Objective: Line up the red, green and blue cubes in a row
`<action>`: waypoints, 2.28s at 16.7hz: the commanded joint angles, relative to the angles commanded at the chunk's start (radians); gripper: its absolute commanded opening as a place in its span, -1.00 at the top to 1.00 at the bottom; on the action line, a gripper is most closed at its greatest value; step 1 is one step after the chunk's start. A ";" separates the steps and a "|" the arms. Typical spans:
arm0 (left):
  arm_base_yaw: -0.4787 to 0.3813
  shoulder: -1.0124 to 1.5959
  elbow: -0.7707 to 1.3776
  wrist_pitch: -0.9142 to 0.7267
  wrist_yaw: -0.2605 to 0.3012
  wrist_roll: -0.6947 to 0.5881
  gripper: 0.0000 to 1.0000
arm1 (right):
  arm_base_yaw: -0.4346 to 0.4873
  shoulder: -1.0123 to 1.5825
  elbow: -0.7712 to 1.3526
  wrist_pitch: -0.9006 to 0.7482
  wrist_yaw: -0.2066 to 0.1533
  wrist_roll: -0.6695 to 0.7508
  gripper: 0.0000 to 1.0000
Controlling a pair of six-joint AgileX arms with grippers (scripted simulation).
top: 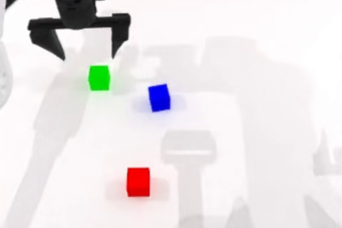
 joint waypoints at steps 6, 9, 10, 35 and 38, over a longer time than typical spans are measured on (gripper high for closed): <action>0.005 0.018 0.016 -0.004 0.000 -0.003 -1.00 | -0.007 -0.017 -0.014 0.015 -0.006 -0.004 -1.00; 0.003 0.020 -0.024 0.037 -0.001 -0.001 -1.00 | -0.007 -0.017 -0.014 0.015 -0.006 -0.004 -1.00; 0.003 0.023 -0.053 0.069 -0.001 -0.001 -1.00 | -0.007 -0.017 -0.014 0.015 -0.006 -0.004 -1.00; 0.002 0.050 -0.242 0.287 -0.001 -0.002 1.00 | -0.007 -0.017 -0.014 0.015 -0.006 -0.004 -1.00; 0.002 0.050 -0.242 0.287 -0.001 -0.002 1.00 | -0.007 -0.017 -0.014 0.015 -0.006 -0.004 -1.00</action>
